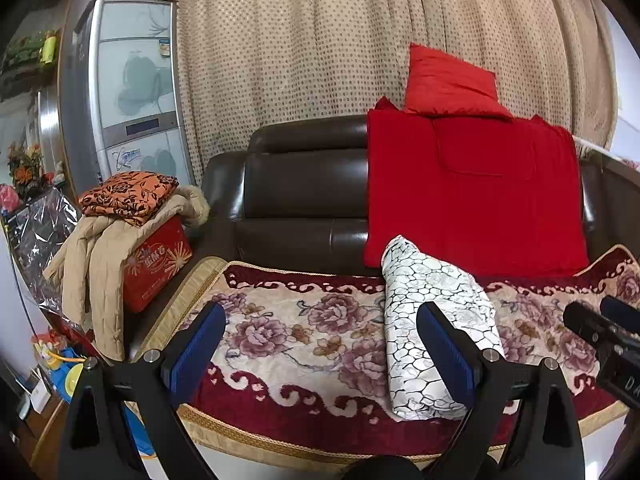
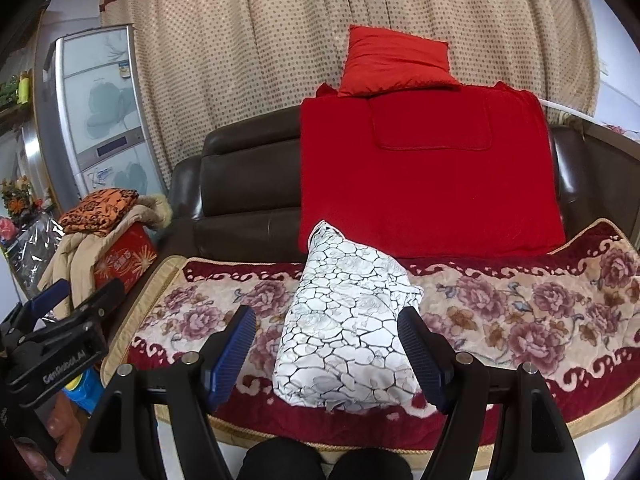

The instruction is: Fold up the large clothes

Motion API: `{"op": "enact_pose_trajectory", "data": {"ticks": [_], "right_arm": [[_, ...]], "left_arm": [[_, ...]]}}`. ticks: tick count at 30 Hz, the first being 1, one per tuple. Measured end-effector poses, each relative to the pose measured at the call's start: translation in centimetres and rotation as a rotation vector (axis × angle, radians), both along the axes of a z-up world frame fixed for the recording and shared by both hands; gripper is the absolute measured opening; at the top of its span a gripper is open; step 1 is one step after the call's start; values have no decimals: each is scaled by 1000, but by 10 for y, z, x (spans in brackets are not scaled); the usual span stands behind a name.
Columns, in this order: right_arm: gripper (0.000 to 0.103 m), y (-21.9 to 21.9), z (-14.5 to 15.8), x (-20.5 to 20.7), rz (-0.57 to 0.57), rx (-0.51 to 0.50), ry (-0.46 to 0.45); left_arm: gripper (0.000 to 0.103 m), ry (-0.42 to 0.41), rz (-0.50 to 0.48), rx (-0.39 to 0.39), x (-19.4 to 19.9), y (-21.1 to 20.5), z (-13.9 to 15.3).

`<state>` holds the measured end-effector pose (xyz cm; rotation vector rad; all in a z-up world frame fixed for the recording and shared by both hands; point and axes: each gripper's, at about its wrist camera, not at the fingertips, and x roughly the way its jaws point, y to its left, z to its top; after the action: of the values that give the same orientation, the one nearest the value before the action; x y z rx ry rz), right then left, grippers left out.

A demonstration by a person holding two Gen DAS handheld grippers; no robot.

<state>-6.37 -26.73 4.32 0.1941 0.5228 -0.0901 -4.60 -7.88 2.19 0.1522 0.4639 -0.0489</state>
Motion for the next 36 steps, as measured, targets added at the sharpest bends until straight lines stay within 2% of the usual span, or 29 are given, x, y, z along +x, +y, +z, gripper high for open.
{"op": "enact_pose_trajectory", "data": {"ticks": [9, 19, 36], "right_arm": [[77, 3, -12, 23, 35, 26, 23], [77, -2, -13, 24, 30, 13, 22], [77, 11, -13, 35, 4, -12, 32]], "left_arm": [[96, 4, -2, 22, 10, -7, -1], [96, 10, -31, 17, 10, -16, -1], [96, 11, -56, 0, 23, -4, -2]]}}
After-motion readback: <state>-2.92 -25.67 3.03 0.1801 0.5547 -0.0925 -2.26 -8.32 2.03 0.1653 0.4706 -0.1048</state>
